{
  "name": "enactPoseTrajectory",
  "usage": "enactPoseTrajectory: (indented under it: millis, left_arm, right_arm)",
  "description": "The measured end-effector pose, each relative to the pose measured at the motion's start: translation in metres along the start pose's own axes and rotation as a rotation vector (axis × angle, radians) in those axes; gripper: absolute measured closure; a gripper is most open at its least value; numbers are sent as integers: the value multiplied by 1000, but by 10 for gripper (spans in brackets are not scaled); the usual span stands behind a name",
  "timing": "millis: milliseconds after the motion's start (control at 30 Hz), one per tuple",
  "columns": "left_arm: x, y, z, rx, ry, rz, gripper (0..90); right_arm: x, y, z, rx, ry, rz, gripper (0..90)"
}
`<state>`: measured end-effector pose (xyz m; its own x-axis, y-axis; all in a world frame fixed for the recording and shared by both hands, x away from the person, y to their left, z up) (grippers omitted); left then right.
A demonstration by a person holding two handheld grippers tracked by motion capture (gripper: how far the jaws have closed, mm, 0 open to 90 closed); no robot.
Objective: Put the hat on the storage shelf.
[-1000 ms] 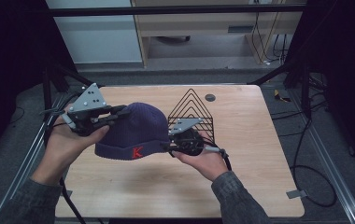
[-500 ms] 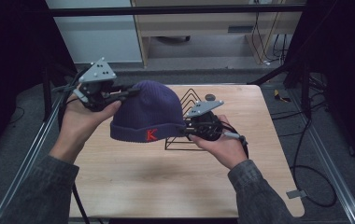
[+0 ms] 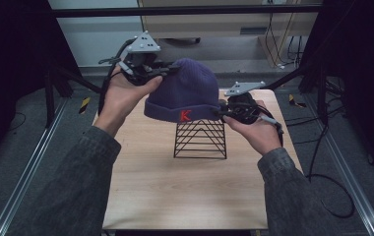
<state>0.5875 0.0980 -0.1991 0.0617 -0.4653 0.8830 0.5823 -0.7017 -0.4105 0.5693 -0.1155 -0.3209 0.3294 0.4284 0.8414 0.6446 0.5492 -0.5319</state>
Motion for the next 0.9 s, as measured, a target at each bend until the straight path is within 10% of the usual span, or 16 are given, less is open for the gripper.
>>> enactPoseTrajectory:
  millis: [267,900]
  left_arm:
    - [-7,41,-5,-16,-13,26,800]
    - [-30,72,-18,-39,-6,88,796]
  right_arm:
    - [-22,-1,-25,-49,36,36,710]
    - [-56,4,-31,-67,46,119,705]
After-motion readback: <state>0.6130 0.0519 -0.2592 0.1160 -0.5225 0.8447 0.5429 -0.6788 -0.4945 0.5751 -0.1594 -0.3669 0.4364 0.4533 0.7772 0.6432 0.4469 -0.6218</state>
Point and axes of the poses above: each handheld gripper's, and its own axes: y roughly forward along the jaws, x roughly out of its top, z roughly to its left, the point moved 5 cm from there along y, roughly forward along the jaws, and after that the axes turned 2 degrees about -x, right-handed, at the moved point
